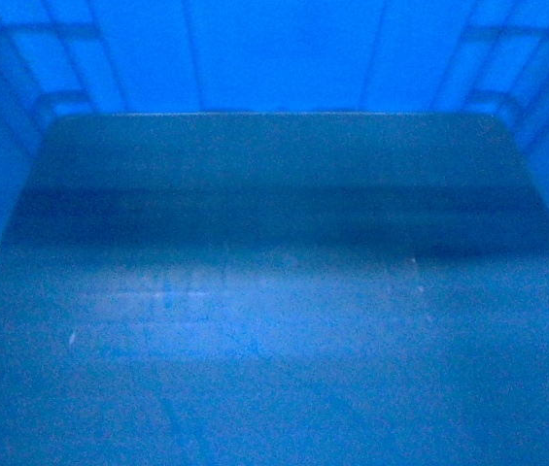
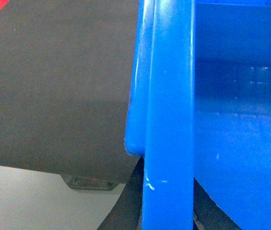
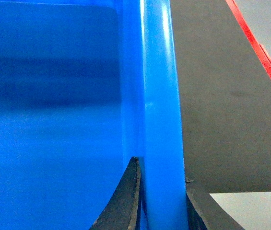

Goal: Place box next to blue box on left shelf

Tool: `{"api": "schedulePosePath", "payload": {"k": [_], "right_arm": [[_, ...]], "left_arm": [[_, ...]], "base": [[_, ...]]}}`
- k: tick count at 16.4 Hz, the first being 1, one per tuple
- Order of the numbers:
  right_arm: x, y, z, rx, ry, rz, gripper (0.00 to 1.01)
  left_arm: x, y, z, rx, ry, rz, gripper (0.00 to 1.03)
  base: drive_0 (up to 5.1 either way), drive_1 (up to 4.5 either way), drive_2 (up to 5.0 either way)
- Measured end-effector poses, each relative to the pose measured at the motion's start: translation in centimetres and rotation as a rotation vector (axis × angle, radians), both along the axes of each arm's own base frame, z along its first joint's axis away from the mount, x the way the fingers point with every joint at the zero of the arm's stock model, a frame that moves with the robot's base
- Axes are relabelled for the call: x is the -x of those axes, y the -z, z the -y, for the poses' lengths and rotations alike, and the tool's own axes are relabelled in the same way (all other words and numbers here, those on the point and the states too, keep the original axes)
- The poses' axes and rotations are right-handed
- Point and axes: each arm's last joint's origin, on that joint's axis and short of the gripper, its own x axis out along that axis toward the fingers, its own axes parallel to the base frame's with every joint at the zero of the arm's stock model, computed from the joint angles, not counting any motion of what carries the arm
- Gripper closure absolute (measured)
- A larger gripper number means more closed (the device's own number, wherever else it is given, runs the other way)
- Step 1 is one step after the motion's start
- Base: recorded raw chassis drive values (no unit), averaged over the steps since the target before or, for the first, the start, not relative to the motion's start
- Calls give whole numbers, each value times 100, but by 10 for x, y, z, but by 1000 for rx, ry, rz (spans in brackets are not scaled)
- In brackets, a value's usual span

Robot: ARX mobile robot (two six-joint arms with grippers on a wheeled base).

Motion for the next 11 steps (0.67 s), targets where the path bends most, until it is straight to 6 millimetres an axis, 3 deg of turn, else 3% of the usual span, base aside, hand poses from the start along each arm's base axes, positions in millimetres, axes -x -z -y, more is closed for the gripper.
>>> {"api": "schedulePosePath", "payload": {"k": [11], "right_arm": [[0, 5, 0, 15, 2, -21, 89]], "left_arm": [[-1, 5, 1, 2, 0, -22, 95]], "base": [[-19, -19, -19]]}}
